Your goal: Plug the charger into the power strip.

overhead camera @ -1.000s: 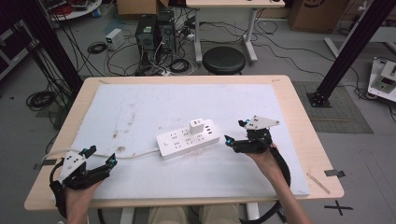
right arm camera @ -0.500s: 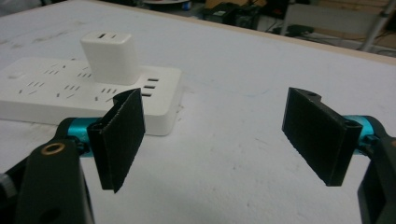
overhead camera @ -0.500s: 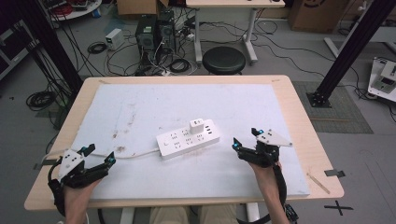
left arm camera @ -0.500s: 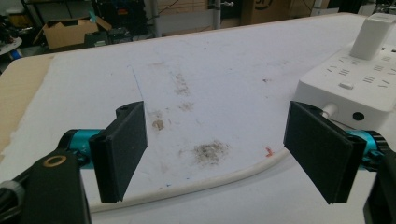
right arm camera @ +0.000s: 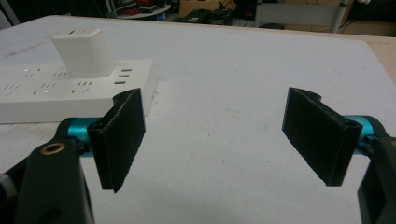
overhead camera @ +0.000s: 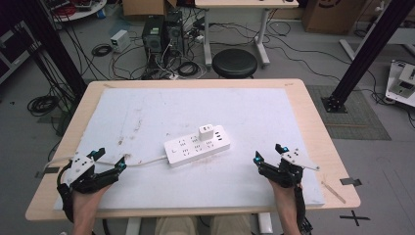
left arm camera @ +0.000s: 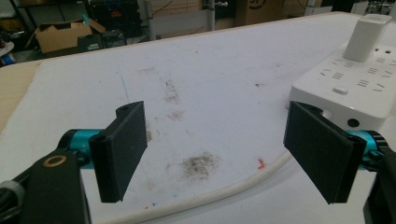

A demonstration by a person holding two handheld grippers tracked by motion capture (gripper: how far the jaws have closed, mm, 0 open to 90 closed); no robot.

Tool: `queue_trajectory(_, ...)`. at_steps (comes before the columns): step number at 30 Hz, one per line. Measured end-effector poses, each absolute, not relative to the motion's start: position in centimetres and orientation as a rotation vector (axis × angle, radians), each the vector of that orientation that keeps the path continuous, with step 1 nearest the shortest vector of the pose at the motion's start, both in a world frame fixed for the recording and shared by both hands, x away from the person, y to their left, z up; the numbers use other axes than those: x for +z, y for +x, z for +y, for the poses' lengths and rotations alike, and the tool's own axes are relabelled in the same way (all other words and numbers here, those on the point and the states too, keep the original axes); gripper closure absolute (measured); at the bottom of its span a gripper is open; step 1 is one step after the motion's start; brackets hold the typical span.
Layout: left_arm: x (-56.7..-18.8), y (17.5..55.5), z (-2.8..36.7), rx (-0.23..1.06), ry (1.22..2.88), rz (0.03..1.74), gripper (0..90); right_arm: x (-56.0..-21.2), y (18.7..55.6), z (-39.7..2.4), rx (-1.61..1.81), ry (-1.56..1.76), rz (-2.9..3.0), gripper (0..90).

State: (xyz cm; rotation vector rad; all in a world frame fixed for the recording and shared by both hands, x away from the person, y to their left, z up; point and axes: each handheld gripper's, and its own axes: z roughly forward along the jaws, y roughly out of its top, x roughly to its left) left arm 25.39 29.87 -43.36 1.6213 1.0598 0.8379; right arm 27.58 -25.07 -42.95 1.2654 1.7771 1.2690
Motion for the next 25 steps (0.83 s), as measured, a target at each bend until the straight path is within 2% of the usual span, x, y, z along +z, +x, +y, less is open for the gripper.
queue_trajectory(25,-43.11,25.55,29.54,0.838,1.622,1.047,21.5,-43.11,27.48,-25.58,1.277,1.26,1.786,21.9)
